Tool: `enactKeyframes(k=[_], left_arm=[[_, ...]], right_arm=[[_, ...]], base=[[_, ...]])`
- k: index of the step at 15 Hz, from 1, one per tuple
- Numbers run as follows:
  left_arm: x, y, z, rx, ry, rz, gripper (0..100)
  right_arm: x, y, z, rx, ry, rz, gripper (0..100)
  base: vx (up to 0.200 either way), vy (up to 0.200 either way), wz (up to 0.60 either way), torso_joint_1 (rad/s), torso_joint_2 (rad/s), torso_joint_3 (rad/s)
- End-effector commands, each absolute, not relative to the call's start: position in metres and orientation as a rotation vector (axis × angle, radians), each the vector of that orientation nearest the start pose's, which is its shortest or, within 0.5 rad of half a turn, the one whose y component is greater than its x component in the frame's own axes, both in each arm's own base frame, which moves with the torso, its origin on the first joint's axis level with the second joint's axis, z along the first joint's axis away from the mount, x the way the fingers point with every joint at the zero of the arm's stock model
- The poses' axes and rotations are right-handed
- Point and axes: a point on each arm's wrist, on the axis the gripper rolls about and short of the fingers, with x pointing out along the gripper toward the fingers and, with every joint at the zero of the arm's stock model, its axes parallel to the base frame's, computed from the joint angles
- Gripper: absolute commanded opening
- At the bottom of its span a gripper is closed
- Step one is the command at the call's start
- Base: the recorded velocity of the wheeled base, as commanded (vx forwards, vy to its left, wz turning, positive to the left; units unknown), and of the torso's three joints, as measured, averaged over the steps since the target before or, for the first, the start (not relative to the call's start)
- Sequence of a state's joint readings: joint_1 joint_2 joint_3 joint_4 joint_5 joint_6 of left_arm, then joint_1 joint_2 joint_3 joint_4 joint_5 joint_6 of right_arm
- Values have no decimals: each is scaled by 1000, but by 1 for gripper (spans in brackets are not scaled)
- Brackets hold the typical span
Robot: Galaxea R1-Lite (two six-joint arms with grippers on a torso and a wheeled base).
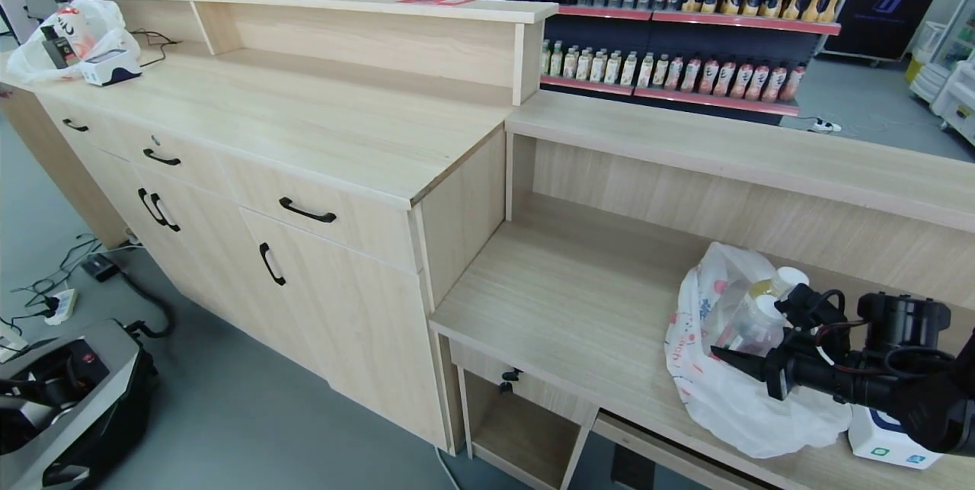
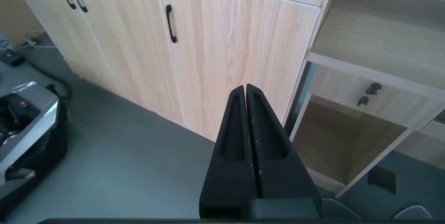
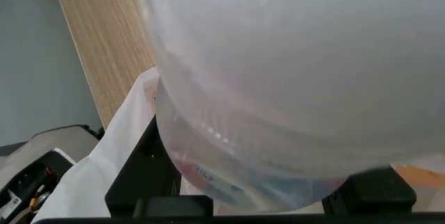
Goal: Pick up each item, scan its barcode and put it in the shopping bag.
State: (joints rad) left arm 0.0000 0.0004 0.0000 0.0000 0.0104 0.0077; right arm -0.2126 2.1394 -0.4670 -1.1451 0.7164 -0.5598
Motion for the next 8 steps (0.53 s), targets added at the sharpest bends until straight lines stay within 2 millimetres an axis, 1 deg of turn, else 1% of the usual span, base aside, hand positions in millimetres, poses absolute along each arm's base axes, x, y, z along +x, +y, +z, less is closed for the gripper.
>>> enactKeyframes(k=[1, 3, 5, 6, 8], left_arm=[[-23, 0, 75, 8, 0, 11, 0], [-23, 0, 75, 8, 0, 11, 0], [-23, 0, 75, 8, 0, 11, 0], [-23, 0, 75, 8, 0, 11, 0], [-23, 0, 75, 8, 0, 11, 0]], right_arm=[[299, -51, 20, -294, 331, 602, 100], [298, -52, 21, -293, 327, 601, 100], [298, -52, 30, -289, 295, 619, 100], [296, -49, 54, -268, 230, 640, 100], [285, -45, 88, -271, 172, 637, 100]], base=[[0, 0, 0, 0, 0, 0], [0, 0, 0, 0, 0, 0], [0, 0, 0, 0, 0, 0], [0, 0, 0, 0, 0, 0], [0, 0, 0, 0, 0, 0]])
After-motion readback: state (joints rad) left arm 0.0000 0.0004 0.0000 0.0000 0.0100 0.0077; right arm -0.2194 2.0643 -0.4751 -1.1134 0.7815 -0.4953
